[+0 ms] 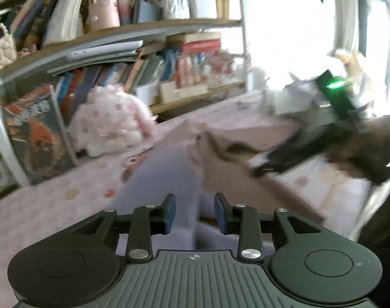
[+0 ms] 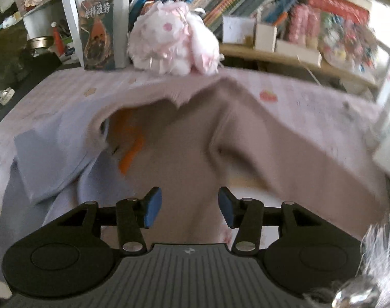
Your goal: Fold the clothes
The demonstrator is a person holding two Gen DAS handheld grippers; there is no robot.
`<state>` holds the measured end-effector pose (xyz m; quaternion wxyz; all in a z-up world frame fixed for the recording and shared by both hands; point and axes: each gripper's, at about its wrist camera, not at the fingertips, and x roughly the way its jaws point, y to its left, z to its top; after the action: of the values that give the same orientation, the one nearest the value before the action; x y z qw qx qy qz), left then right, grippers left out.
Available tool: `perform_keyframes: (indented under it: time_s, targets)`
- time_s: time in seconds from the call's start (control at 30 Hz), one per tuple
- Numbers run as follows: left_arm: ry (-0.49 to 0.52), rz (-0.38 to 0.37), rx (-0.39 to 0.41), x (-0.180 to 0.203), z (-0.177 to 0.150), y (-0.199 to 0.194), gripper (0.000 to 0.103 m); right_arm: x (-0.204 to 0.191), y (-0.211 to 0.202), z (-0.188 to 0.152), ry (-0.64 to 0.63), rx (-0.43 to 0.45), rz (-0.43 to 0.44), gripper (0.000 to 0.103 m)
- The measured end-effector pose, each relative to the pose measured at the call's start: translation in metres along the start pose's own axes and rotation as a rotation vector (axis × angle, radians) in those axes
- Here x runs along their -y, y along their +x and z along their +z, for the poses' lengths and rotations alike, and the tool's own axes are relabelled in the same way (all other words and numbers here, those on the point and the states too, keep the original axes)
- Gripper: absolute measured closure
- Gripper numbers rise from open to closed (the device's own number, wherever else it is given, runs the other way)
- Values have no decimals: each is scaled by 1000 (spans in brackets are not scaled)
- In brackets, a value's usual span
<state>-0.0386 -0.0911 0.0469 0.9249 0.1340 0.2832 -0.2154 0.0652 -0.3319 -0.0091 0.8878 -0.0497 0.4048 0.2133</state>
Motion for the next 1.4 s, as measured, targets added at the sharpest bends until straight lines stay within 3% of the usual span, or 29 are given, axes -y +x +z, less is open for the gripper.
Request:
perform_keyframes:
  time_s: [0.13, 0.33, 0.43, 0.7, 0.83, 0.93, 0.97, 1.03, 1.1, 1.17, 1.27, 1.4]
  targets:
    - [89, 12, -43, 6, -12, 15, 70, -12, -11, -31, 65, -35, 13, 57]
    - [121, -5, -78, 16, -22, 25, 70, -32, -20, -56, -4, -53, -65, 58]
    - [110, -33, -73, 17, -25, 26, 58, -37, -30, -63, -2, -28, -37, 58]
    - [99, -3, -85, 15, -31, 30, 57, -62, -24, -54, -85, -16, 44, 54]
    - [84, 30, -104, 11, -42, 23, 57, -74, 6, -23, -117, -46, 116, 43]
    - [27, 64, -117, 5, -49, 15, 57, -83, 28, 0, -144, -69, 167, 43]
    - [12, 78, -118, 3, -51, 12, 57, -86, 37, 2, -172, -82, 165, 47]
    - [-17, 112, -116, 0, -55, 4, 57, -89, 51, 10, -195, -110, 195, 99]
    - [-53, 140, -114, -4, -59, -3, 57, -90, 60, 22, -189, -135, 249, 99]
    - [-89, 176, -117, -8, -63, -8, 57, -94, 57, 49, -133, -97, 339, 99]
    - [-137, 233, -120, -14, -68, -16, 57, -113, 54, 106, -57, -25, 485, 99]
    - [-202, 311, -116, -21, -74, -30, 57, -147, 61, 188, 44, 56, 602, 99]
